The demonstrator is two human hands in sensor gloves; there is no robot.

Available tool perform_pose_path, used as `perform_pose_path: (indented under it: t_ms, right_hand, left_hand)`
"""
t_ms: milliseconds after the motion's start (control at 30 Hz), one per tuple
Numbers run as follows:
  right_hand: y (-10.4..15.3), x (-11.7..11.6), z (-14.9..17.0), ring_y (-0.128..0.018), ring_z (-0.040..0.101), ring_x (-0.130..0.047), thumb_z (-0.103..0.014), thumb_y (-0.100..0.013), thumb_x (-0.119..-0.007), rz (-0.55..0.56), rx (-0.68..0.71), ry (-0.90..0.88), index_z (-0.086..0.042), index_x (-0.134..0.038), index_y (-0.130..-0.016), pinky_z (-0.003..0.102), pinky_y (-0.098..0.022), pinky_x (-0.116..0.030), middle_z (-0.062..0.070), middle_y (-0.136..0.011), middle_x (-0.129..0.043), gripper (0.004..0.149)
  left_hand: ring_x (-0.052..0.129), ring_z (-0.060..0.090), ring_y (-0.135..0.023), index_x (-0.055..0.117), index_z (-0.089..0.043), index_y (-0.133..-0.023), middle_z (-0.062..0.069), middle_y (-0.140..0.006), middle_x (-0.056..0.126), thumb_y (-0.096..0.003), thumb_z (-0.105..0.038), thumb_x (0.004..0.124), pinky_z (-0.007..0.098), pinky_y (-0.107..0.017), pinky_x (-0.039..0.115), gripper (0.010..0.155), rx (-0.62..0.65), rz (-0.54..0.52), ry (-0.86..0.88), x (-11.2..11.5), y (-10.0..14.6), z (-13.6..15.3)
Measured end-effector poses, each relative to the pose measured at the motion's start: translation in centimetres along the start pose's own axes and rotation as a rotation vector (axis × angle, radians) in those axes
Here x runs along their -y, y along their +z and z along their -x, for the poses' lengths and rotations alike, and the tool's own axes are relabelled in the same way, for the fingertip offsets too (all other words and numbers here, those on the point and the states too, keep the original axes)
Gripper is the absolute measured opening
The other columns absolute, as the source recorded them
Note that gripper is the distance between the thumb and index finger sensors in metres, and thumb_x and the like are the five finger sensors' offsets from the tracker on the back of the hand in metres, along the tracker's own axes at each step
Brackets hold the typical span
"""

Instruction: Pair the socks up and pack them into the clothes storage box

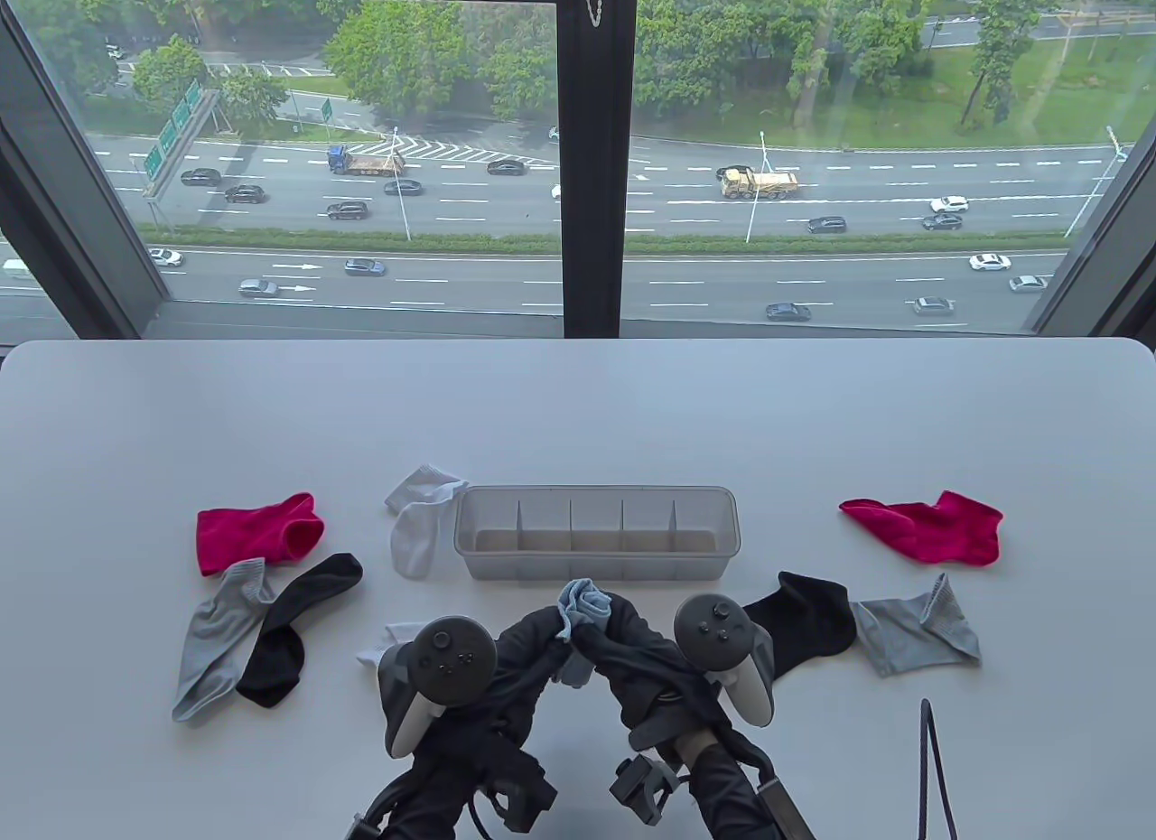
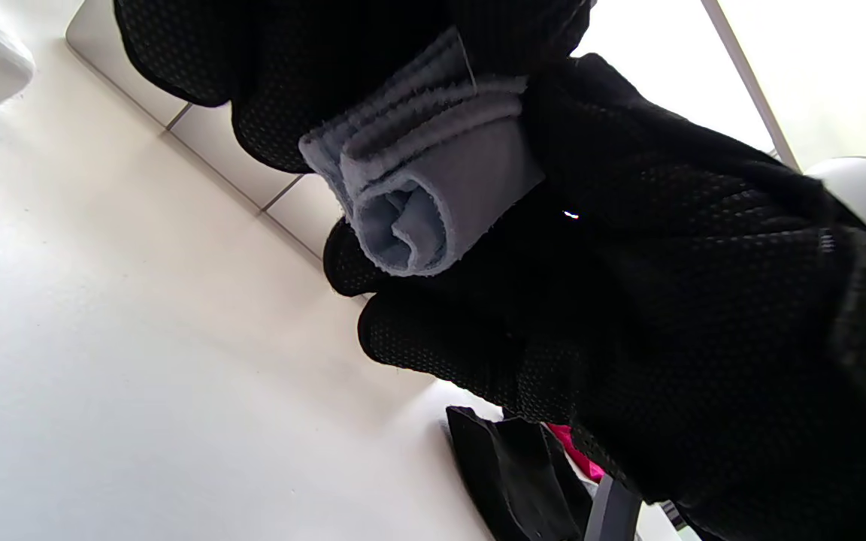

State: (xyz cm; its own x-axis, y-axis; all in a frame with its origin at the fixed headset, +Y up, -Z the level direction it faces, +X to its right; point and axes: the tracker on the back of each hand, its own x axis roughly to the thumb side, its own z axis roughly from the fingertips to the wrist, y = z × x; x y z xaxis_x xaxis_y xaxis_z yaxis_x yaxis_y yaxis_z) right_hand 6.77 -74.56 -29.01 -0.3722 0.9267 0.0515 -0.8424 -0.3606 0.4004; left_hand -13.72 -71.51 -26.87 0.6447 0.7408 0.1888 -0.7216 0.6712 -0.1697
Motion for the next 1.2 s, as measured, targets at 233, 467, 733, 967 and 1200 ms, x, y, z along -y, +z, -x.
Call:
perform_pose_path:
  t_ms: [233, 467, 733, 967, 1200]
  right_hand:
    - [-0.5, -0.3, -0.6, -0.084, 0.033, -0.082, -0.036, -0.062, -0.061, -0.057, 0.011, -0.029, -0.009, -0.039, -0.111, 0.055, -0.069, -0.067, 0.02, -0.101, -0.068, 0.06]
    - [-0.1, 0.3, -0.6, -0.081, 0.035, -0.082, -0.03, -0.06, -0.059, -0.054, 0.042, 0.046, -0.007, -0.04, -0.111, 0.058, -0.068, -0.065, 0.022, -0.099, -0.07, 0.059]
    - [0.4, 0.9, -0.5, -0.077, 0.032, -0.088, -0.032, -0.059, -0.063, 0.058, 0.03, 0.069, -0.008, -0.045, -0.111, 0.055, -0.066, -0.07, 0.021, -0.095, -0.077, 0.06]
    - [1.0, 0.5, -1.6, -0.071, 0.024, -0.094, -0.038, -0.058, -0.069, 0.202, 0.085, 0.162, -0.01, -0.057, -0.101, 0.049, -0.064, -0.076, 0.018, -0.088, -0.085, 0.053]
    - [0.5, -1.6, -2.4, -0.095, 0.048, -0.065, -0.053, -0.05, -0.069, -0.045, 0.158, 0.191, -0.003, -0.029, -0.114, 0.062, -0.07, -0.058, 0.036, -0.111, -0.049, 0.091]
  left_hand:
    - [0.094, 0.039, -0.075, 0.07, -0.01, -0.096, 0.021, -0.091, 0.084, -0.0537, -0.022, 0.069, 0.06, -0.062, 0.075, 0.044, -0.031, -0.115, 0.029, -0.8, 0.5, 0.0]
    - [0.096, 0.04, -0.07, 0.079, -0.007, -0.089, 0.02, -0.082, 0.09, -0.0552, -0.03, 0.072, 0.06, -0.06, 0.075, 0.041, 0.059, -0.045, 0.055, -0.7, 0.4, -0.5]
    - [0.092, 0.042, -0.076, 0.071, -0.001, -0.096, 0.025, -0.089, 0.084, -0.0556, -0.018, 0.07, 0.061, -0.063, 0.073, 0.044, 0.108, 0.093, 0.085, -1.0, 0.4, -0.8]
    - [0.101, 0.039, -0.062, 0.078, 0.001, -0.088, 0.024, -0.076, 0.093, -0.0546, -0.023, 0.072, 0.059, -0.055, 0.08, 0.042, 0.059, -0.015, 0.098, -1.4, 0.4, -0.5]
    - [0.104, 0.038, -0.057, 0.08, 0.004, -0.081, 0.024, -0.07, 0.096, -0.0542, -0.024, 0.075, 0.058, -0.05, 0.082, 0.039, -0.003, 0.025, 0.209, -1.9, 0.2, 0.6]
